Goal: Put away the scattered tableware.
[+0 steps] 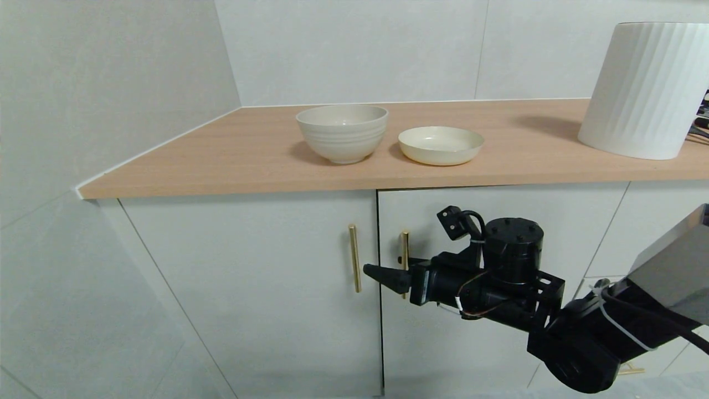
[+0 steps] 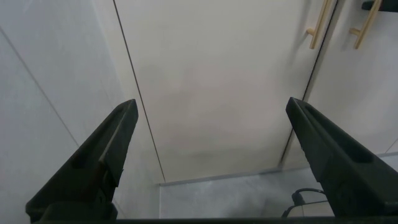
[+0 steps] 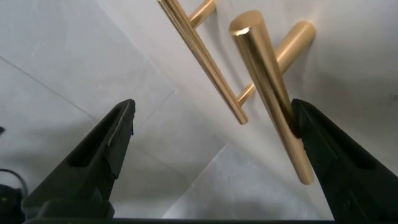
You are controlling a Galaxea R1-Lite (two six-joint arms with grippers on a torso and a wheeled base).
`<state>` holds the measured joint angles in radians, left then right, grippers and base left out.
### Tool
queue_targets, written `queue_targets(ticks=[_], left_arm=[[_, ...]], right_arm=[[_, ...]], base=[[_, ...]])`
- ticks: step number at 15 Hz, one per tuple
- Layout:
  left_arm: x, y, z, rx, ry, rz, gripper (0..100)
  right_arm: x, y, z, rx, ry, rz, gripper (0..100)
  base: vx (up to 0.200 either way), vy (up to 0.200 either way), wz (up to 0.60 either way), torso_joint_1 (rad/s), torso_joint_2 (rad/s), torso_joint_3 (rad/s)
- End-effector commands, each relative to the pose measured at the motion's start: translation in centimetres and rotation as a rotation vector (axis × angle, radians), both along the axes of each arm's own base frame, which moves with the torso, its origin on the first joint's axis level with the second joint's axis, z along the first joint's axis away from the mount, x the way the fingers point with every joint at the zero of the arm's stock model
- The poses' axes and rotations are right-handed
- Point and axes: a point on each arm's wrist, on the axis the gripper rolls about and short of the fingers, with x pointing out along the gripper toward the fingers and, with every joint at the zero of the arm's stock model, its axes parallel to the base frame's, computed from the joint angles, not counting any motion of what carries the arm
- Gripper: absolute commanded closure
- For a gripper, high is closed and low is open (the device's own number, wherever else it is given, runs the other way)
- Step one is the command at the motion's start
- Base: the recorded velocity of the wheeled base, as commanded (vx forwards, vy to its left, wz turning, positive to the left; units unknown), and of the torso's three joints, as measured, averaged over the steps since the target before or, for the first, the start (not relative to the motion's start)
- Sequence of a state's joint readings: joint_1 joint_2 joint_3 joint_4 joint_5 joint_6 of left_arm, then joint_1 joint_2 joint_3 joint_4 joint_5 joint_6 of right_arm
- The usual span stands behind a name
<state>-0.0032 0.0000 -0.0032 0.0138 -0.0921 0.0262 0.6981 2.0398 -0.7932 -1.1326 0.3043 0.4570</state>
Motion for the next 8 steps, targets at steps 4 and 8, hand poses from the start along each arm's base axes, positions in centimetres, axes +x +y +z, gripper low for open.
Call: queue_targets(ticks=[4,8], left_arm=[[0.0,0.0,0.0,0.0,0.0,0.0,0],[0.0,0.0,0.0,0.001,0.0,0.0,0]], right_arm=[[-1.7,-1.2,1.6,0.022,-0.016,0.063,0],[-3.4,-2.1,2.5,0.029,-0.02,0.1,0]], base=[[0.0,0.0,0.0,0.0,0.0,0.0],[0.0,0.0,0.0,0.0,0.0,0.0]])
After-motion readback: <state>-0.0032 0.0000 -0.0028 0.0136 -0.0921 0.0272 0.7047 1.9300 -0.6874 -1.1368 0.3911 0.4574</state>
